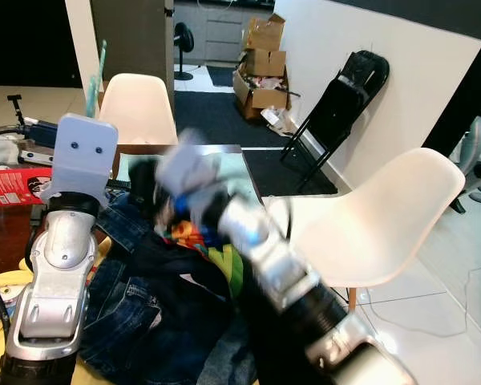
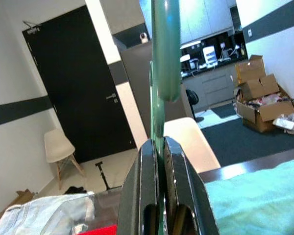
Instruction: Hang hanger
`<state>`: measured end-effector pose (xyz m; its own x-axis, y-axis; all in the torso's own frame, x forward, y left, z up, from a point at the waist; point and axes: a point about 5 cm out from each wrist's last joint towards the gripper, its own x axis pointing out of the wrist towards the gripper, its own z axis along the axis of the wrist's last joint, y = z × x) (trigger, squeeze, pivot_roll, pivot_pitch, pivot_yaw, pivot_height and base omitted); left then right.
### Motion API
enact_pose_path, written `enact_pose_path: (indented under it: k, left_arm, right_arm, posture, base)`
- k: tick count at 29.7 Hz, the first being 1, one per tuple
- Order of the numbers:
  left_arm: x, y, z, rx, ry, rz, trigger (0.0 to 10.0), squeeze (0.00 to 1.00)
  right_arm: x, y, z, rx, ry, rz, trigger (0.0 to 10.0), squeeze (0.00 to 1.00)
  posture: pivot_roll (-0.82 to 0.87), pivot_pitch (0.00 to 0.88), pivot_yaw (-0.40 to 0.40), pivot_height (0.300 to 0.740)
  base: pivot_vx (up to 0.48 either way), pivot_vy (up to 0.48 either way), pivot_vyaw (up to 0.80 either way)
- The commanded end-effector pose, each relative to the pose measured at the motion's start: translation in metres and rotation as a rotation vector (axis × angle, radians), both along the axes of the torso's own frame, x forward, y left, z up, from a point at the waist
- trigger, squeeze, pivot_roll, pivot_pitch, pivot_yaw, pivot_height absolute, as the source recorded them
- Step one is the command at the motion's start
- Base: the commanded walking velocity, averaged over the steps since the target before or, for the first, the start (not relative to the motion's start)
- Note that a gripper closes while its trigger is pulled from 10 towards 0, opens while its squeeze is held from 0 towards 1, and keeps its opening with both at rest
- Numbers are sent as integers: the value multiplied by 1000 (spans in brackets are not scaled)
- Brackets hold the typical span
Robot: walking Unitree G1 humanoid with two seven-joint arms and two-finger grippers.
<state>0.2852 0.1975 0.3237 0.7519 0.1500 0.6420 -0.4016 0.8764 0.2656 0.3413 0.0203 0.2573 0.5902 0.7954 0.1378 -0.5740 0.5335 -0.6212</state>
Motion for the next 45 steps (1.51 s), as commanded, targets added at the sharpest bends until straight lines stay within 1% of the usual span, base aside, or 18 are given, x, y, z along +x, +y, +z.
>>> enact_pose_path:
  k: [1, 2, 3, 7, 8, 10, 12, 13, 14, 15, 17, 24, 27, 29, 30, 33, 37, 45]
  left_arm:
    - [0, -4, -1, 11, 6, -14, 10000, 0]
    - [0, -4, -1, 11, 6, -14, 10000, 0]
    - [0, -5, 0, 17, 5, -14, 10000, 0]
    - [-1, -6, -1, 36, 16, -25, 10000, 0]
    - [-1, -8, -3, 57, 35, -43, 10000, 0]
    - [-1, -8, -3, 57, 35, -43, 10000, 0]
    - [-2, -12, -2, 149, 67, -102, 10000, 0]
    - [-2, -12, -2, 149, 67, -102, 10000, 0]
    - [-2, -12, 0, 175, 74, -119, 10000, 0]
    - [-2, -12, 0, 175, 74, -119, 10000, 0]
    - [0, -12, 5, 224, 80, -146, 10000, 0]
    - [0, -16, 9, 248, 80, -171, 10000, 0]
    - [-2, -29, 13, 245, 75, -274, 10000, 0]
    - [-2, -29, 13, 245, 75, -274, 10000, 0]
    - [-4, -35, 12, 228, 94, -340, 10000, 0]
    - [-4, -38, 11, 202, 120, -390, 10000, 0]
    - [1, -34, 7, 87, 179, -420, 10000, 0]
    - [6, -30, 5, 48, 183, -386, 10000, 0]
  right_arm:
    - [4, -4, 3, -42, -30, -37, 10000, 0]
    - [4, -4, 3, -42, -30, -37, 10000, 0]
    - [16, -18, -5, -90, -29, -124, 10000, 1000]
    - [24, -34, -14, -131, 14, -181, 10000, 1000]
    - [28, -46, -19, -122, 46, -213, 10000, 0]
    - [28, -46, -19, -122, 46, -213, 10000, 0]
    - [23, -71, 27, 525, 128, -193, 10000, 0]
    - [23, -71, 27, 525, 128, -193, 10000, 0]
    - [18, -84, 41, 763, 156, -153, 10000, 0]
    - [18, -84, 41, 763, 156, -153, 10000, 0]
    - [6, -108, 60, 958, 114, -121, 10000, 0]
    - [-2, -127, 67, 923, -10, -213, 10000, 0]
    - [-9, -163, 53, 799, -223, -553, 10000, 0]
    - [-9, -163, 53, 799, -223, -553, 10000, 0]
    - [-10, -175, 46, 784, -250, -661, 10000, 0]
    - [-12, -186, 39, 761, -248, -740, 10000, 0]
    - [-17, -192, 34, 760, -213, -743, 10000, 0]
    - [-16, -184, 40, 744, -215, -674, 10000, 0]
  posture:
    - [31, 169, -86, 740]
    - [31, 169, -86, 740]
    - [34, 167, -87, 740]
    - [35, 168, -83, 740]
    - [38, 170, -83, 740]
    - [38, 170, -83, 740]
    - [45, 175, -78, 740]
    - [45, 175, -78, 740]
    - [46, 176, -77, 740]
    - [46, 176, -77, 740]
    - [46, 180, -65, 740]
    - [45, 186, -55, 740]
    - [42, 190, -51, 740]
    - [42, 190, -51, 740]
    - [41, 192, -44, 740]
    - [41, 194, -33, 740]
    - [34, 194, -23, 740]
    - [33, 190, -27, 740]
  base:
    - [0, 0, 0]
    - [0, 0, 0]
    - [0, 0, 0]
    - [0, 0, 0]
    - [0, 0, 0]
    - [0, 0, 0]
    - [0, 0, 0]
    - [0, 0, 0]
    - [0, 0, 0]
    - [0, 0, 0]
    - [0, 0, 0]
    - [0, 0, 0]
    - [0, 0, 0]
    - [0, 0, 0]
    - [0, 0, 0]
    - [0, 0, 0]
    - [0, 0, 0]
    - [0, 0, 0]
